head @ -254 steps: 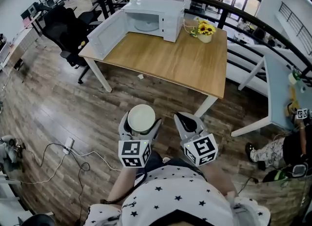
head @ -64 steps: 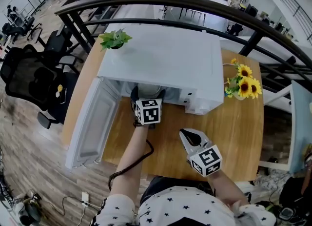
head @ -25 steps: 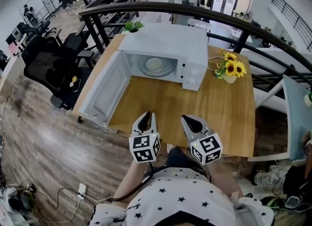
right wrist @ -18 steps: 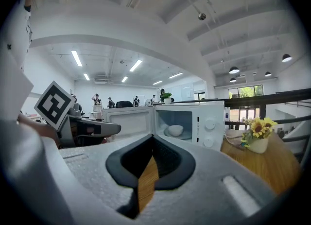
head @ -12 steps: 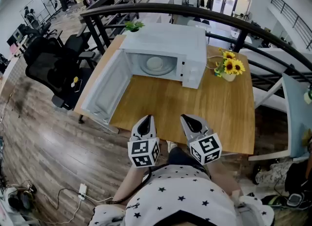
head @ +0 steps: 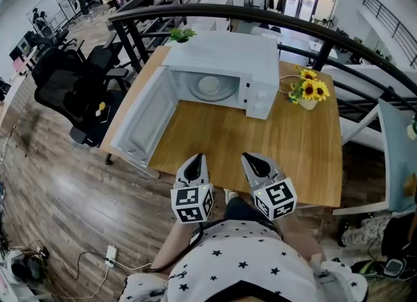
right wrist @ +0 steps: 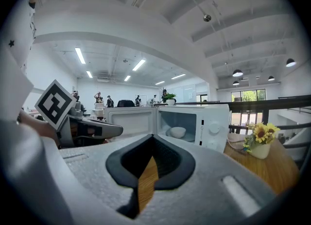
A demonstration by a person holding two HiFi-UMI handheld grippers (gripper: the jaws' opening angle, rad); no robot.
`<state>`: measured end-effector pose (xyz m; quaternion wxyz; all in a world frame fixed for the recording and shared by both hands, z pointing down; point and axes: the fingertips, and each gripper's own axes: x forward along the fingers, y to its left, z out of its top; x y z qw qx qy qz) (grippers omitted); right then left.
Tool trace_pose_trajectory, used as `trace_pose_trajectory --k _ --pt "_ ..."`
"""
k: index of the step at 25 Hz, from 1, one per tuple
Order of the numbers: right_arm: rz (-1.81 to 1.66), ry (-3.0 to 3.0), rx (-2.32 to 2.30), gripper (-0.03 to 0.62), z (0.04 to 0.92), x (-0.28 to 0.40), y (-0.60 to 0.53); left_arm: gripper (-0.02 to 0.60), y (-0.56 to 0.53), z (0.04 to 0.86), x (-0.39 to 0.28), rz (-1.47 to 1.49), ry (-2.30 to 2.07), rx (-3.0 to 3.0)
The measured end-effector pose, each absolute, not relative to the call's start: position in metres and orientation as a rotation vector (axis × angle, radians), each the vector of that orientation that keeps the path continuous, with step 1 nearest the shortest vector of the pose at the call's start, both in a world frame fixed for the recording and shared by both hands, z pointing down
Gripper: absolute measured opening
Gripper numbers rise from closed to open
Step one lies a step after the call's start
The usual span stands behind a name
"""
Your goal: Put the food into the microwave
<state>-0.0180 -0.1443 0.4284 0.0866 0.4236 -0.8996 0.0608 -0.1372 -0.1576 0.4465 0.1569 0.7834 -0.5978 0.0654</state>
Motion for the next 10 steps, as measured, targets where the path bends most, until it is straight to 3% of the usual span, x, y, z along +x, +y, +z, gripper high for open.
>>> trace_pose_trajectory --k 10 --pt "0.182 -2.666 1.257 0.006 0.4315 -0.0234 -0.1471 0.008 -0.1605 0.452 -0.1471 0.164 -1.699 2.216"
